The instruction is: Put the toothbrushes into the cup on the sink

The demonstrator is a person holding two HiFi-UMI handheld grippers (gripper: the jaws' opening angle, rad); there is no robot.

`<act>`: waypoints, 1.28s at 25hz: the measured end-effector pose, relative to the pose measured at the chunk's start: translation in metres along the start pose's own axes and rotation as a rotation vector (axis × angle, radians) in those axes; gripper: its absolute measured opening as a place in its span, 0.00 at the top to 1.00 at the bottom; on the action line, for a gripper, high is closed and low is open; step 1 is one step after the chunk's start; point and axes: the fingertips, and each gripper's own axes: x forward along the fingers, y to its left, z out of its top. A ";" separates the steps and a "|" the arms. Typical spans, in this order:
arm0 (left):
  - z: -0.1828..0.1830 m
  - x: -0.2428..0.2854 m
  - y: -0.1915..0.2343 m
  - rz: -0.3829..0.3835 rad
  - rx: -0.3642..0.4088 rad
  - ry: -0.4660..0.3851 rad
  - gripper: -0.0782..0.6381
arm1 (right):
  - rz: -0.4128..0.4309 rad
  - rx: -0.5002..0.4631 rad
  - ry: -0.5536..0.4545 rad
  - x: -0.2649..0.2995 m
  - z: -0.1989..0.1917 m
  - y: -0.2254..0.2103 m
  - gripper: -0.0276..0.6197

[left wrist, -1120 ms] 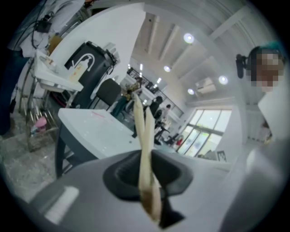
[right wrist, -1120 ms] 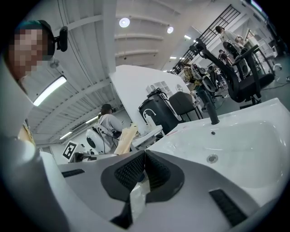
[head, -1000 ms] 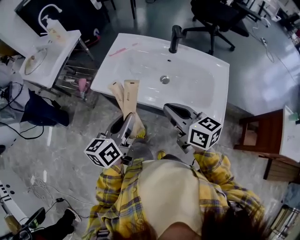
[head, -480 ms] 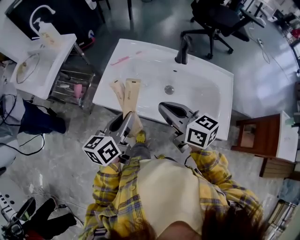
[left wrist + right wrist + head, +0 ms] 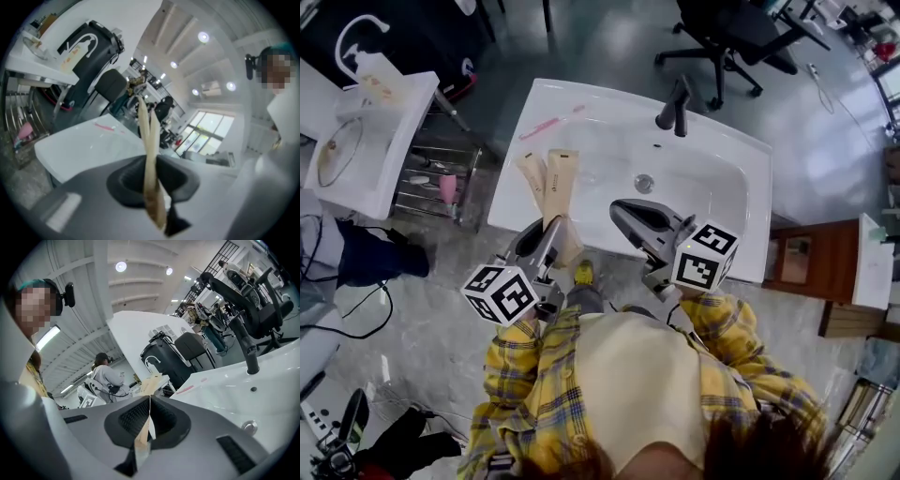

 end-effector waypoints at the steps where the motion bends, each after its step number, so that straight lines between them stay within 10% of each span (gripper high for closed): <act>1: 0.002 0.002 0.003 -0.006 -0.001 0.005 0.81 | -0.008 -0.003 0.000 0.003 0.000 -0.003 0.94; 32: 0.012 0.059 0.013 -0.136 -0.086 0.065 0.81 | -0.058 0.022 0.054 0.056 0.018 -0.050 0.93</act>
